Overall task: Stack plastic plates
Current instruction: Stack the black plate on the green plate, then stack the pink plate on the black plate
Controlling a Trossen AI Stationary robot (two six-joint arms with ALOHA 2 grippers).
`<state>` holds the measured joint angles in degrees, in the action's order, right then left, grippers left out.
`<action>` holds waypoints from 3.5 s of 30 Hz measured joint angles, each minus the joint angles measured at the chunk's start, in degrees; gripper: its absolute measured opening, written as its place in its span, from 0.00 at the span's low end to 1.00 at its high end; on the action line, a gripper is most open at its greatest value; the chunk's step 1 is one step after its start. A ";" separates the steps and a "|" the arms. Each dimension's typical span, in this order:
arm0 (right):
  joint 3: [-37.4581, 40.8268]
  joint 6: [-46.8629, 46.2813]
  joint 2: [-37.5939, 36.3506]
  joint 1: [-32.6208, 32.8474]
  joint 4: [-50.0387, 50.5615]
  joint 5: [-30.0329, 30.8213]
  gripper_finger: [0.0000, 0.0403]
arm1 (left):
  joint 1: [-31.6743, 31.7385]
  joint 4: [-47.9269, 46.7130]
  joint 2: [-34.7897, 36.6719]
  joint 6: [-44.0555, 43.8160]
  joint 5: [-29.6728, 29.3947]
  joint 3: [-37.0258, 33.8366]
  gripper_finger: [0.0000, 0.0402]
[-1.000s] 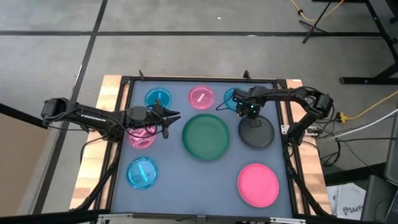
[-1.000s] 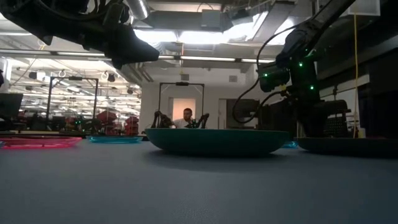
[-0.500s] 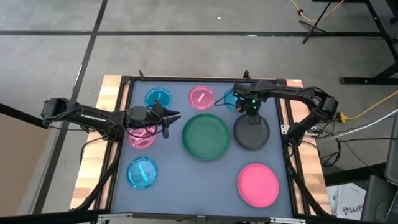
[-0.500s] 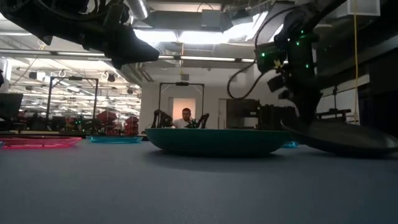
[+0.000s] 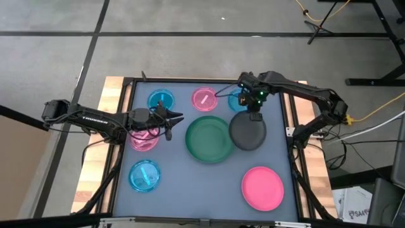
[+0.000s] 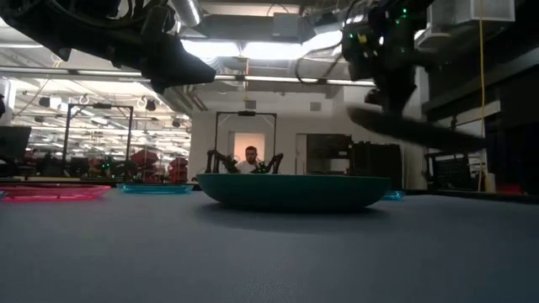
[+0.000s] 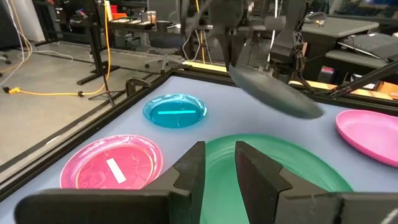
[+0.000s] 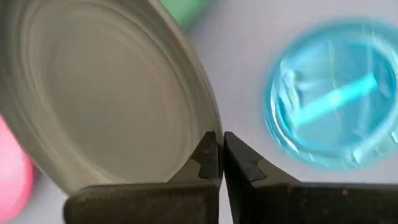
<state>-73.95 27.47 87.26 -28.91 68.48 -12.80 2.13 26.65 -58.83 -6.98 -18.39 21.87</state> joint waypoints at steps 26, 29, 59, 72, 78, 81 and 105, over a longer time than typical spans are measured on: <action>0.08 -12.25 11.31 6.15 -29.23 -13.75 0.00 | -0.04 0.02 0.00 -0.37 -0.43 0.00 0.21; 0.09 -12.07 13.02 7.54 -30.88 -13.75 0.00 | -0.04 0.00 0.00 -0.73 -0.41 0.00 0.21; 0.13 -11.93 20.79 8.31 -35.03 -10.27 0.11 | -0.04 0.00 0.00 -1.64 -0.37 0.00 0.21; -4.51 -10.10 17.83 10.08 -24.24 -7.47 0.29 | -0.03 -0.01 0.00 -1.64 -0.37 0.00 0.21; -0.33 -10.11 9.20 15.58 -22.28 -7.71 0.30 | -0.10 -0.11 -0.11 -2.58 1.75 -0.02 0.21; 3.59 -11.56 4.49 18.45 -23.89 -7.69 0.30 | -0.89 -0.33 -0.11 -4.69 1.73 -0.02 0.21; 29.41 -48.20 -14.98 41.12 -25.50 8.22 0.30 | -13.75 4.41 -5.50 -6.96 -0.70 -0.04 0.21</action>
<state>-44.54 -20.73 72.29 12.22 42.98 -4.58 -11.62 31.06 -64.32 -13.94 -19.09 21.82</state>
